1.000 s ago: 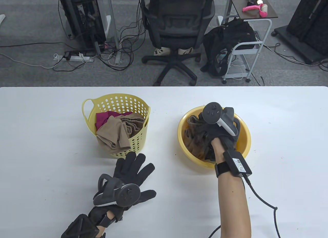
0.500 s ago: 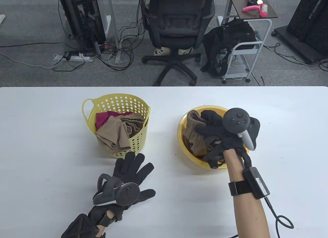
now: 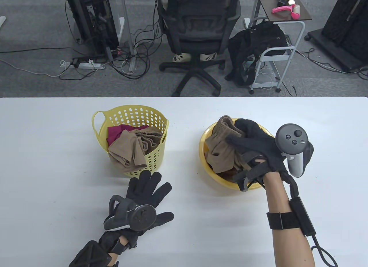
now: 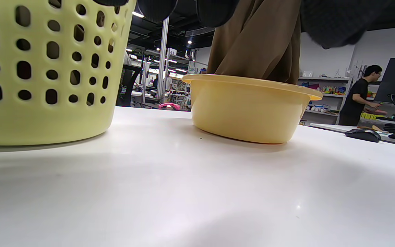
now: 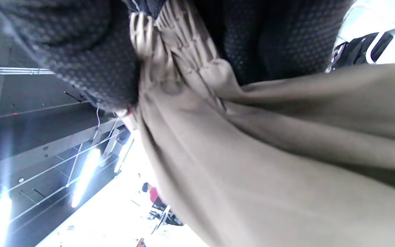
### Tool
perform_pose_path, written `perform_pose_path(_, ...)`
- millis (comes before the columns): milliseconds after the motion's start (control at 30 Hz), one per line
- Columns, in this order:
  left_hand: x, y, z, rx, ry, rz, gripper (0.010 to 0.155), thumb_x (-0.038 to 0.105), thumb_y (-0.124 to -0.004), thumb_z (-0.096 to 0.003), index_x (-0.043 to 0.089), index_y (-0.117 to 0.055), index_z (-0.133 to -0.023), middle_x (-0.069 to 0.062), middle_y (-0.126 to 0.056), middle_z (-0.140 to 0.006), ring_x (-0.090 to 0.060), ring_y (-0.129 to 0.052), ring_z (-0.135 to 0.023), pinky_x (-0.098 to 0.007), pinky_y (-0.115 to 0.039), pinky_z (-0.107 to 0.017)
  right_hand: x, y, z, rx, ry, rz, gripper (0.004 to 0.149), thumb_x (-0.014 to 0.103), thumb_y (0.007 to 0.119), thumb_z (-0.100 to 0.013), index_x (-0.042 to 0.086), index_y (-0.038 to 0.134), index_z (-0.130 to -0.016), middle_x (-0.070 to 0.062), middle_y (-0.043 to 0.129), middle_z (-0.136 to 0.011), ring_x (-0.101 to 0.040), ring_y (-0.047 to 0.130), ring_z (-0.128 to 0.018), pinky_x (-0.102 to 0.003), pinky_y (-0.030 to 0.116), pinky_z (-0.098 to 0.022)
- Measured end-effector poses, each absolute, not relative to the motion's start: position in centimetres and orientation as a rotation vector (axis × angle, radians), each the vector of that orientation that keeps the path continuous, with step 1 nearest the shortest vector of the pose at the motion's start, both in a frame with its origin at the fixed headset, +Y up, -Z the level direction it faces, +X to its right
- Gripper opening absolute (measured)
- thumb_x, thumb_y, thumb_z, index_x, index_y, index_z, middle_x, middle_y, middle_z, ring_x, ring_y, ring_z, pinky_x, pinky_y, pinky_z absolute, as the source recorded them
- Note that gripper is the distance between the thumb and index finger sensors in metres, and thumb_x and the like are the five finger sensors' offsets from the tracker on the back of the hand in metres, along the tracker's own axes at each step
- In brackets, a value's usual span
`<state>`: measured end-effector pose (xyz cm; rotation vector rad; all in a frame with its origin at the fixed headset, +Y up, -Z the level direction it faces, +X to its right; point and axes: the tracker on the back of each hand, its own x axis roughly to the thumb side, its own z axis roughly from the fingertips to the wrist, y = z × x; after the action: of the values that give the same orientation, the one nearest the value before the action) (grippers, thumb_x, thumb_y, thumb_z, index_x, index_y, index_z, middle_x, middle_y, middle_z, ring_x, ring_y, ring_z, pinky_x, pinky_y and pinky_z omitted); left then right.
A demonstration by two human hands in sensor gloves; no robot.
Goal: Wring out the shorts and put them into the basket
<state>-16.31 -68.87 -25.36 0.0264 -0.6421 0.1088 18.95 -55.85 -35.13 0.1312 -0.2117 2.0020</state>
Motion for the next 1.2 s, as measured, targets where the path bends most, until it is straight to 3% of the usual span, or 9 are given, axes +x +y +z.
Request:
perform_pose_path(433,-16.3,-68.9,-25.3,0.022,-0.646,0.112,0.088,0.069,-0.072,-0.0495,0.022,-0.042,-0.117,-0.030,-0.034,-0.125,-0.068,-0.035,-0.110,-0.081,-0.036,-0.066,17.2,-54.5,-34.2,0.201,-0.168,1.800,0.066,0.045,0.092,-0.049,0.008,0.066,-0.096,-0.019,0.080,-0.086,-0.035,0.097,-0.064,-0.043,0.087,-0.049)
perform_pose_path(1200,-16.4,-68.9,-25.3,0.025,-0.644,0.114,0.087,0.069,-0.072,-0.0495,0.022,-0.043,-0.116,-0.030,-0.034,-0.125,-0.068,-0.035,-0.110,-0.081,-0.036,-0.066,12.5,-49.6,-33.1,0.327,-0.130,1.531,0.065,0.047,0.090,-0.052,0.008,0.064,-0.097,-0.018,0.080,-0.086,-0.033,0.097,-0.064,-0.040,0.088,-0.049)
